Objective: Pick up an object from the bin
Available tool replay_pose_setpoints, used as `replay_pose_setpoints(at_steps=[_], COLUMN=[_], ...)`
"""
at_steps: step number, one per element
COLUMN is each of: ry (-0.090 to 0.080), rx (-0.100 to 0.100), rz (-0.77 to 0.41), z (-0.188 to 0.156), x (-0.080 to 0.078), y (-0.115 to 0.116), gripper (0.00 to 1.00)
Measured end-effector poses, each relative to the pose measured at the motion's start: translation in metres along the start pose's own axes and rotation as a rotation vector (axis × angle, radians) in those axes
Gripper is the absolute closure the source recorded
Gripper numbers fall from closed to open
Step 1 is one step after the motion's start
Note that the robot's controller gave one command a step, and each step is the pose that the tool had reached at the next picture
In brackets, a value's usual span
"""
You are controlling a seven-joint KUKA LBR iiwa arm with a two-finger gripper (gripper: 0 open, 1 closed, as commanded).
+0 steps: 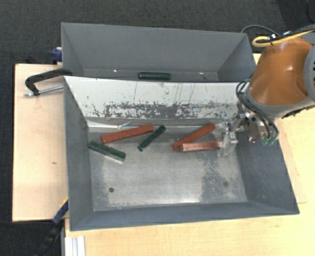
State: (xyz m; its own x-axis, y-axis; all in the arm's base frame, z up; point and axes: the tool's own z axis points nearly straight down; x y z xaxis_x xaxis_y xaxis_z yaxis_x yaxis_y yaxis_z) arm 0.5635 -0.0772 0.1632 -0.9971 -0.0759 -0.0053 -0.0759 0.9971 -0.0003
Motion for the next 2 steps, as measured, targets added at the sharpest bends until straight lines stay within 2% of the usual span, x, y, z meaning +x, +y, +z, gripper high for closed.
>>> replay_pose_setpoints(at_steps=[1,2], ry=[0.000,0.000], rx=[0.000,0.000], rz=[0.000,-0.012], z=[0.000,-0.074], x=[0.000,0.012], y=[0.000,0.018], gripper=[1.00,1.00])
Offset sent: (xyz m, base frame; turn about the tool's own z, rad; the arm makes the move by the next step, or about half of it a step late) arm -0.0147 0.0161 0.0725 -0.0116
